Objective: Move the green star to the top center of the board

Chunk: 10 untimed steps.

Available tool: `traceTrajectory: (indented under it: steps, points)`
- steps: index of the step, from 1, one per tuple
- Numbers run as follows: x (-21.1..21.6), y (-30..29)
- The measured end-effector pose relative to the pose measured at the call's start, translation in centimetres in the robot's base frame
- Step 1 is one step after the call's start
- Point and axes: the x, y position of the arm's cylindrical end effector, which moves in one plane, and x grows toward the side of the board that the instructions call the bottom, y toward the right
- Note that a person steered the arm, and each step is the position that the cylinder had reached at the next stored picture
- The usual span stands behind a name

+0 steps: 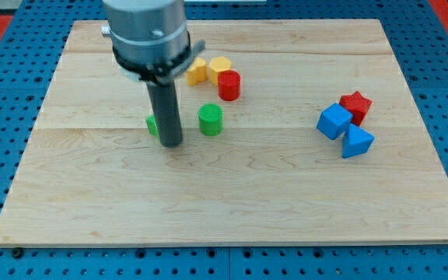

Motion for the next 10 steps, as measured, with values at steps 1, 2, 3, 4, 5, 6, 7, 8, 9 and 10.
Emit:
traceTrajectory:
  steps: [1,2,3,4,5,6,7,8,9,10]
  points:
    - [-3.9,-0.8]
    - [-3.9,-1.0]
    - [-3.9,-1.8]
    - [-3.9,-1.8]
    - [-7.0,-1.8]
    - [-3.9,-3.9]
    - [-6.9,-5.5]
    - [-11.4,-3.5]
    - [-14.3,-5.0]
    - [-13.3,-11.0]
